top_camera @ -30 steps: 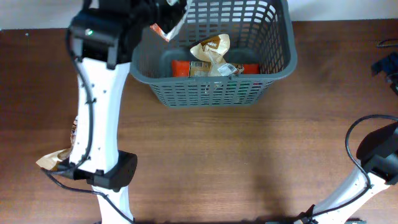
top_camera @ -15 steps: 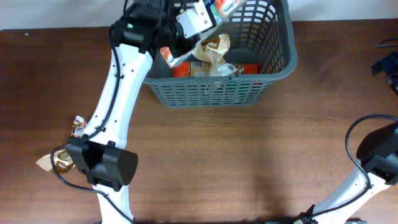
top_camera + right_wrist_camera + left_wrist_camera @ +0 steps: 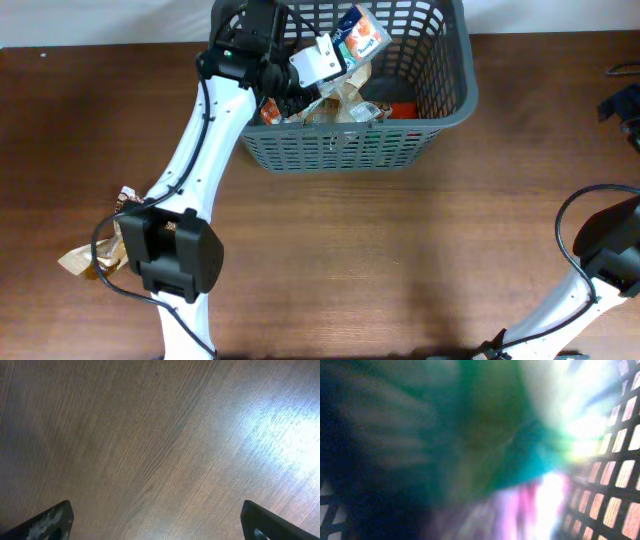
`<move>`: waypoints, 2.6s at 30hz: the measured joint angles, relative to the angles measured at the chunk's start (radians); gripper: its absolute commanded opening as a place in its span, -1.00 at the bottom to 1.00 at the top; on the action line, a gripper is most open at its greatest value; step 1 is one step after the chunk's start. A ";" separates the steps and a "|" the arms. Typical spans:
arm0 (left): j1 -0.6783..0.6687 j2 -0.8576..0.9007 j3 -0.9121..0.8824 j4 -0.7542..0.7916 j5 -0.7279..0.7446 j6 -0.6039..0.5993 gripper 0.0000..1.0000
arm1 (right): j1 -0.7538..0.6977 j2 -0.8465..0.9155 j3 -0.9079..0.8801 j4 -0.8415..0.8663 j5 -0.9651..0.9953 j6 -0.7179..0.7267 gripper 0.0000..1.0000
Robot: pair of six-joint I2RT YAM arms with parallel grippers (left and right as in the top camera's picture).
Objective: Pack container
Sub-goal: 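Lower the box pack into the basket and open the left gripper, then move the left gripper down toward the crumpled snack bag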
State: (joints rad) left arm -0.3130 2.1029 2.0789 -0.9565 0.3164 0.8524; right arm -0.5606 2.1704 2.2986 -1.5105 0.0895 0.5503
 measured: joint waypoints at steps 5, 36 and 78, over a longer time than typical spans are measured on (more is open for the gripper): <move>0.000 0.008 -0.002 0.005 0.003 -0.002 0.99 | 0.000 0.000 0.000 0.000 0.000 0.000 0.98; 0.068 -0.439 0.450 -0.504 -0.060 -0.149 0.99 | 0.000 0.000 0.000 0.000 0.000 0.000 0.98; 0.639 -0.448 -0.198 -0.705 -0.309 -1.930 0.99 | 0.000 0.000 0.000 0.000 0.000 0.000 0.98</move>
State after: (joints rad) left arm 0.3256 1.6550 1.8812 -1.6615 0.0078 -1.0775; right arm -0.5606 2.1704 2.2986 -1.5101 0.0895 0.5503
